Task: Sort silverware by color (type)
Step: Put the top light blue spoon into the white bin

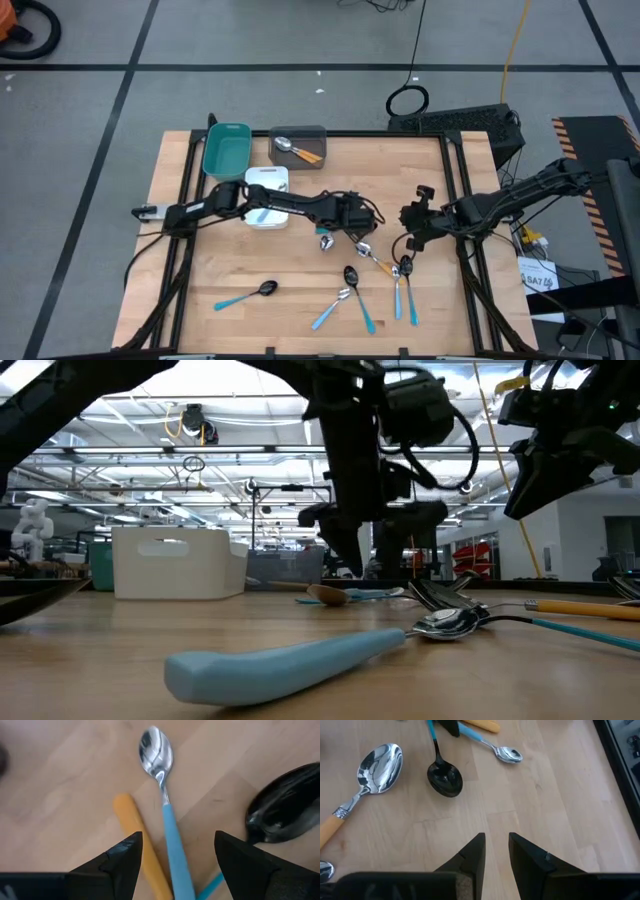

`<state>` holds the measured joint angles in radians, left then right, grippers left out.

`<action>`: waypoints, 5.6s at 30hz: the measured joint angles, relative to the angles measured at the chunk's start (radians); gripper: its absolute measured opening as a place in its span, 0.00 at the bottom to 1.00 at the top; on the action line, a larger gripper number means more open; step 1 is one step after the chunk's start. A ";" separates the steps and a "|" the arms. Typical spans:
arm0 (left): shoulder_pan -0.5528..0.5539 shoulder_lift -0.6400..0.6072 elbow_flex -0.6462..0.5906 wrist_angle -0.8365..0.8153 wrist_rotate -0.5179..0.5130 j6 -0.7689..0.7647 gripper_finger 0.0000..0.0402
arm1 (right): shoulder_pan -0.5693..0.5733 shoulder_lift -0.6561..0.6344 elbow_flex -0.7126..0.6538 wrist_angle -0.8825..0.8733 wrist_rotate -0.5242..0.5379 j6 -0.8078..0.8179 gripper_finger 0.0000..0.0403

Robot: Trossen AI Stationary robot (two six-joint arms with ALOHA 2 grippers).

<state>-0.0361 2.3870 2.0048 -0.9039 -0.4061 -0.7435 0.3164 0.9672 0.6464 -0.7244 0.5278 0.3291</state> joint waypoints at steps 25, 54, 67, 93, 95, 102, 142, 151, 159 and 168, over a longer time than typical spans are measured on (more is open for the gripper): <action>0.052 0.037 0.000 0.080 0.084 0.109 0.61 | 0.000 0.000 0.000 0.002 0.000 -0.006 0.20; 0.078 0.060 0.003 0.120 0.177 0.139 0.22 | 0.000 0.000 0.000 0.002 0.000 -0.008 0.20; 0.071 0.062 0.002 0.127 0.123 0.138 0.05 | 0.000 0.000 0.000 0.002 0.000 -0.012 0.20; 0.014 0.066 0.350 -0.639 -0.283 0.022 0.04 | 0.036 0.000 0.000 -0.002 -0.008 0.053 0.20; 0.009 0.061 0.347 -0.662 -0.302 0.011 0.04 | 0.052 0.000 0.000 -0.001 -0.007 0.065 0.20; -0.022 0.012 0.341 -0.665 -0.351 0.095 0.04 | 0.097 0.000 0.000 0.002 -0.006 0.112 0.20; -0.238 -0.940 -0.952 -0.181 -0.620 -0.495 0.04 | 0.235 0.001 0.000 0.135 0.192 0.030 0.20; -0.090 -0.974 -1.145 0.230 -0.492 -0.227 0.04 | 0.229 0.001 0.000 0.220 0.313 -0.118 0.20; -0.022 -0.973 -1.211 0.361 -0.391 -0.135 0.04 | 0.218 0.001 0.000 0.237 0.308 -0.159 0.20; -0.018 -0.973 -1.212 0.355 -0.294 -0.185 0.04 | 0.219 0.001 0.000 0.234 0.246 -0.152 0.20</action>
<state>-0.0536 1.4136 0.7933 -0.5491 -0.7002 -0.9287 0.5350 0.9680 0.6460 -0.4904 0.7734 0.1775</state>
